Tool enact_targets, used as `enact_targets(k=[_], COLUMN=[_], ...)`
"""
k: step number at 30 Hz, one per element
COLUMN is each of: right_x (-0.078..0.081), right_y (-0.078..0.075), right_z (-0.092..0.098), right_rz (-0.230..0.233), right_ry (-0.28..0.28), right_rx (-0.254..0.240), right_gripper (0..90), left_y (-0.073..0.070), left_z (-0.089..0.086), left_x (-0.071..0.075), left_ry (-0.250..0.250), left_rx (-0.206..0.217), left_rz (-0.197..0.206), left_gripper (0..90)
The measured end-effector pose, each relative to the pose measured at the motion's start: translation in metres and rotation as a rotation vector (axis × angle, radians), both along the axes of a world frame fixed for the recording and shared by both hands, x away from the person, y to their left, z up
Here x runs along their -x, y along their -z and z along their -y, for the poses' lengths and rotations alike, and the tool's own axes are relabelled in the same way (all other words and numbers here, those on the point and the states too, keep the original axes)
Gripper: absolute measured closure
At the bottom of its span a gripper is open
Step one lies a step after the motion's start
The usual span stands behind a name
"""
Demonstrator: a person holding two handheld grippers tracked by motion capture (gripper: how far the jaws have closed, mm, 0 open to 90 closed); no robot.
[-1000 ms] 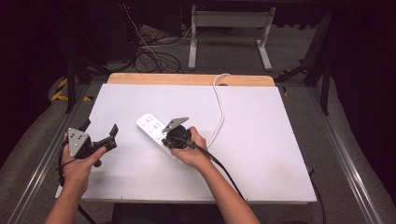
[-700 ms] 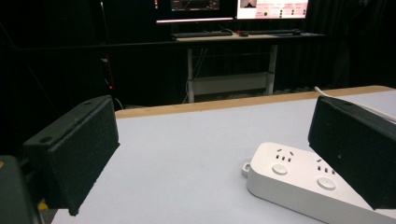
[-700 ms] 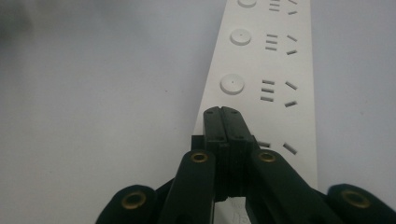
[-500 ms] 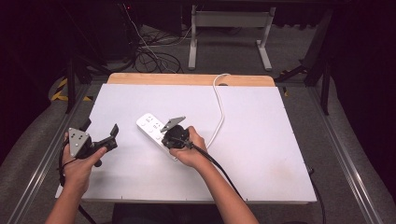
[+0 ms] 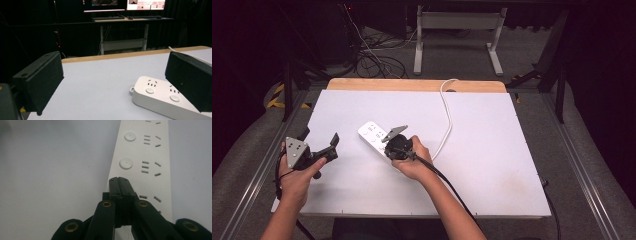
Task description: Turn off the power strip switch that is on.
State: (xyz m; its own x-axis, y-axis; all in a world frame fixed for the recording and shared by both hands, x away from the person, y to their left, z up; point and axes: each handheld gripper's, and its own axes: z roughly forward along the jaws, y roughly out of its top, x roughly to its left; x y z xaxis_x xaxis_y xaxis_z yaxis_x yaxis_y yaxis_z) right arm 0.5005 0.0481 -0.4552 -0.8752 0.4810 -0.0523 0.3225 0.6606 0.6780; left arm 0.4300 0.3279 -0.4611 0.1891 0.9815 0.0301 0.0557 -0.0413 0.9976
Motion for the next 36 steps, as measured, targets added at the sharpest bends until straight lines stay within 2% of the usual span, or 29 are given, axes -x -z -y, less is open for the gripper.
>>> enact_targets(k=[36], right_x=[-0.0026], right_y=[-0.0017], right_z=[-0.0013], right_rz=[-0.023], right_ry=[0.000], right_rx=[0.008], right_gripper=[90.0], left_y=[0.0005], left_z=[0.0016], left_x=[-0.0002], left_ry=[0.004], left_rx=[-0.005], left_rz=[-0.003], left_gripper=[2.4])
